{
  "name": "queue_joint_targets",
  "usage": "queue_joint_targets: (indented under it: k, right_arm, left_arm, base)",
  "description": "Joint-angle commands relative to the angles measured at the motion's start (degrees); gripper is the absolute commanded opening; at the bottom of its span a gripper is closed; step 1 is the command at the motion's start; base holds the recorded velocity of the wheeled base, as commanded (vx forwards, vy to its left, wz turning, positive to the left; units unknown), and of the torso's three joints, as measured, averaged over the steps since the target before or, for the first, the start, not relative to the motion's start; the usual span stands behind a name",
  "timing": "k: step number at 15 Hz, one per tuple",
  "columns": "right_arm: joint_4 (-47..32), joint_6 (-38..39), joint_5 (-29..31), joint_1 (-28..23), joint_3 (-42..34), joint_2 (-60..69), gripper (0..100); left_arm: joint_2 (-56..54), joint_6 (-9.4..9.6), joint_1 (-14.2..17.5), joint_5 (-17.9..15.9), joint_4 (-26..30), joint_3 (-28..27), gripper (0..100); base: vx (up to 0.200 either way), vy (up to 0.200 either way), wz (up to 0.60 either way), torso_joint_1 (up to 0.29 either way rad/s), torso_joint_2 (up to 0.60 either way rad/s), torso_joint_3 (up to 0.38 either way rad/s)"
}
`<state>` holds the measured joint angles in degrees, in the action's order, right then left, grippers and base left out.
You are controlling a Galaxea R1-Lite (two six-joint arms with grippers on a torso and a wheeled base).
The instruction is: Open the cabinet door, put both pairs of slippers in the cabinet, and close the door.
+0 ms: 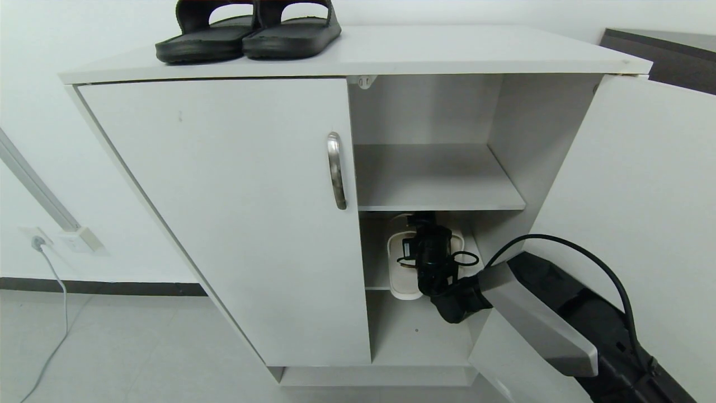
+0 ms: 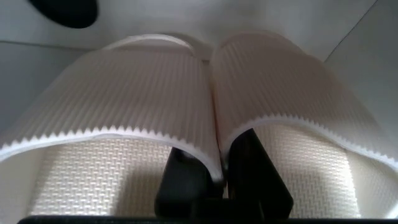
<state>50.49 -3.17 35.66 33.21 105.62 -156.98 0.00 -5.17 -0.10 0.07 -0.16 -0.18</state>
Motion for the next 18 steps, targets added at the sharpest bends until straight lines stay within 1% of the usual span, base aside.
queue_joint_targets:
  k: [1, 6, 7, 11, 14, 18]
  right_arm:
    - [0.0, 0.0, 0.0, -0.2, 0.7, -1.1, 0]
    - [0.0, 0.0, -0.1, -0.2, 0.7, -1.7, 0]
    - [0.0, 0.1, -0.1, -0.2, 0.7, -1.7, 100]
    - [0.7, 0.2, 0.0, -0.2, -0.5, -1.1, 100]
    - [3.1, 0.2, 0.0, 0.3, -6.3, 1.7, 100]
    - [10.4, 0.0, 0.1, 1.9, -19.7, 8.4, 100]
  left_arm:
    - [0.1, -0.02, 0.0, 0.0, 0.0, 0.0, 0]
    - [0.1, -0.02, 0.0, 0.0, 0.0, 0.0, 0]
    - [0.1, -0.02, 0.0, 0.0, 0.0, 0.0, 0]
    - [0.1, -0.02, 0.0, 0.0, 0.0, 0.1, 0]
    - [0.1, -0.02, 0.0, 0.0, 0.0, 0.0, 0]
    - [0.1, -0.02, 0.0, 0.0, 0.0, 0.0, 0]
  base:
    - [0.0, 0.0, 0.0, 0.0, 0.0, 0.0]
    - [0.0, 0.0, 0.0, 0.0, 0.0, 0.0]
    - [0.0, 0.0, 0.0, 0.0, 0.0, 0.0]
    - [0.0, 0.0, 0.0, 0.0, 0.0, 0.0]
    - [0.0, 0.0, 0.0, 0.0, 0.0, 0.0]
    - [0.0, 0.0, 0.0, 0.0, 0.0, 0.0]
